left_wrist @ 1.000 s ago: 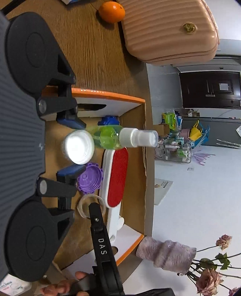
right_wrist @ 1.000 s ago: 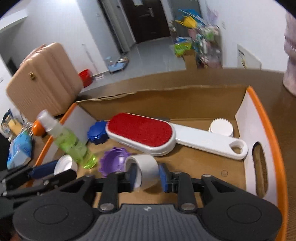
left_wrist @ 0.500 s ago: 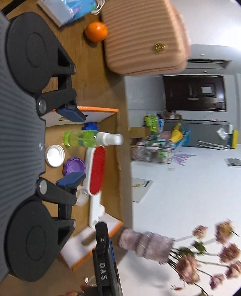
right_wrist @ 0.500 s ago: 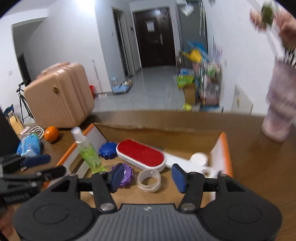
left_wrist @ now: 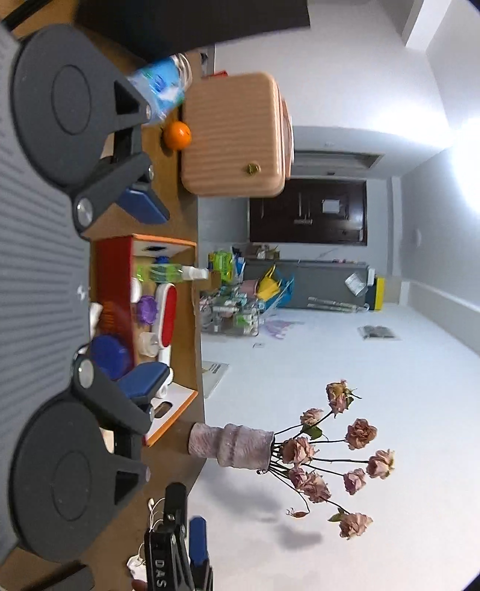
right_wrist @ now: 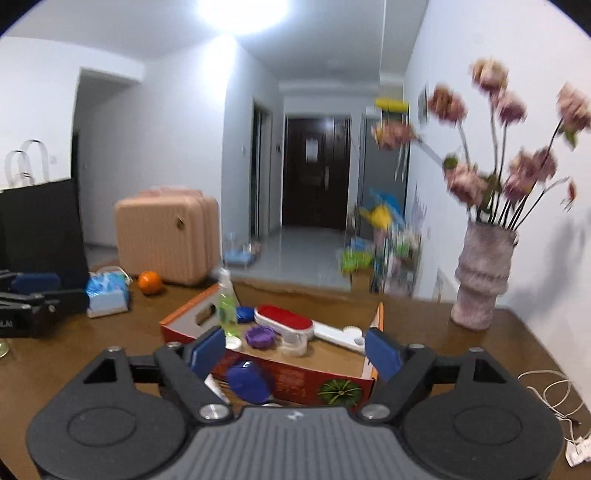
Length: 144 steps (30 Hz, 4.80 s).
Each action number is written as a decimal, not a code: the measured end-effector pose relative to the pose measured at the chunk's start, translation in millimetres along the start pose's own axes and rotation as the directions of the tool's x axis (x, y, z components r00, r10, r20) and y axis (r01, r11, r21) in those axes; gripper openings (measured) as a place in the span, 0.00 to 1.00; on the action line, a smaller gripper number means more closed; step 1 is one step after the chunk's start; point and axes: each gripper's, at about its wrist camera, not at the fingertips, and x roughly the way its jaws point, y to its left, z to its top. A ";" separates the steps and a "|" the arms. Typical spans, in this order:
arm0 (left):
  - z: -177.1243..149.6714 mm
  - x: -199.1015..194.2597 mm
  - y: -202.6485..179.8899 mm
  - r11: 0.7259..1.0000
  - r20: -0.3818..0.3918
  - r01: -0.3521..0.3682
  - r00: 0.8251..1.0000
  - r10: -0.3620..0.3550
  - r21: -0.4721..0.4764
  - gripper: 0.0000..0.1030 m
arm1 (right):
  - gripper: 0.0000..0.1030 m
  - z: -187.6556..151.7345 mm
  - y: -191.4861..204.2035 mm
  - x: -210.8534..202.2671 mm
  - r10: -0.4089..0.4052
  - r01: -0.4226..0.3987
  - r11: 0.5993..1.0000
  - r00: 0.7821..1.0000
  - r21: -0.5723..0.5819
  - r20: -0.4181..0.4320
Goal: Organize rigid objects
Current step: 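Withdraw both tools from the box toward the remaining objects, then grasp the large white labeled bottle with both tools together, then carry the white bottle into the box and open both tools, then withdraw both tools from the box toward the table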
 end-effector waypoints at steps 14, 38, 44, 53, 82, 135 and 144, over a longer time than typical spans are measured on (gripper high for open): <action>-105.9 -86.2 -12.7 0.981 -0.048 -0.194 0.980 0.194 0.007 0.98 | 0.96 -120.5 60.4 -91.8 -0.137 0.142 0.988 0.987 -0.058 0.081; -78.4 55.3 -54.2 0.987 -0.241 0.135 0.958 -0.152 -0.087 0.74 | 0.48 -128.9 -10.1 10.0 -0.076 0.095 0.976 0.992 0.198 -0.102; -75.4 120.8 -65.5 0.963 -0.327 0.213 0.909 -0.258 -0.167 0.48 | 0.36 -118.7 -30.0 60.5 -0.001 0.036 0.959 0.992 0.281 -0.124; -84.9 156.5 -63.8 0.922 -0.355 0.284 0.860 -0.367 -0.264 0.32 | 0.26 -122.8 -39.6 99.1 0.108 -0.045 0.926 0.983 0.376 -0.148; -38.5 80.7 -51.5 0.900 -0.232 0.393 0.873 -0.429 -0.186 0.24 | 0.16 -83.6 -24.3 22.6 0.132 -0.099 0.898 0.990 0.429 -0.047; -86.2 -25.7 -21.0 0.975 0.042 -0.133 0.991 0.127 0.178 1.00 | 0.72 -87.2 49.6 -48.1 0.010 -0.012 1.000 0.997 0.022 0.075; -119.6 -75.1 -23.9 0.986 -0.021 -0.102 0.994 0.105 0.130 1.00 | 0.72 -160.2 75.6 -84.6 0.004 0.000 0.996 0.999 0.089 -0.043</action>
